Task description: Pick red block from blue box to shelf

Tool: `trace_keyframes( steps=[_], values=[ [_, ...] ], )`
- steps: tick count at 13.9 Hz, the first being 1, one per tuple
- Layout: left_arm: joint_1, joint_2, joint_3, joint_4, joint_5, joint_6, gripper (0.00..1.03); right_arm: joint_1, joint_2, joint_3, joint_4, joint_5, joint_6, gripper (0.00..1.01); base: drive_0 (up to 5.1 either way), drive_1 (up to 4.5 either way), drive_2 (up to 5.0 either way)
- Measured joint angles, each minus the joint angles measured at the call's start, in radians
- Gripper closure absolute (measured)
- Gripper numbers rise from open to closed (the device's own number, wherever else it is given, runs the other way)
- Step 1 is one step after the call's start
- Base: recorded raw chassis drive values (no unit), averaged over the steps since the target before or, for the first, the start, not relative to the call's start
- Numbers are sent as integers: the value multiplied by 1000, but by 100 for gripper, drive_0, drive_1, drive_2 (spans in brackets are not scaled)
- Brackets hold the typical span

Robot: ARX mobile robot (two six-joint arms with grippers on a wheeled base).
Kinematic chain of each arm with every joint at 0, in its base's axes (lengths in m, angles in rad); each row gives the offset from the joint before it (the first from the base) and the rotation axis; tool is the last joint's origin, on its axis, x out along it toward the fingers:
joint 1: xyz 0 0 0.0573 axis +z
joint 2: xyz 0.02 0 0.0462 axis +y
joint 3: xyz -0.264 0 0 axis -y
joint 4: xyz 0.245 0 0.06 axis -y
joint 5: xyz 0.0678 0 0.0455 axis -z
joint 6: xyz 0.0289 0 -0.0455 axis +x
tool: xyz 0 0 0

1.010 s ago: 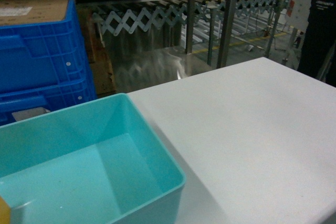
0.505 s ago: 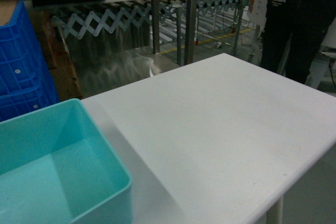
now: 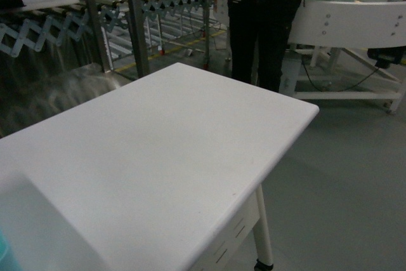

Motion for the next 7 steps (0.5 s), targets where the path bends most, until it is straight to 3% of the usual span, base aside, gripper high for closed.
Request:
trace_keyframes(
  steps=[7],
  values=[
    [0,0,0,0,0,0,5,0,0,0,0,0,0,73,-146,-146,-146]
  ],
)
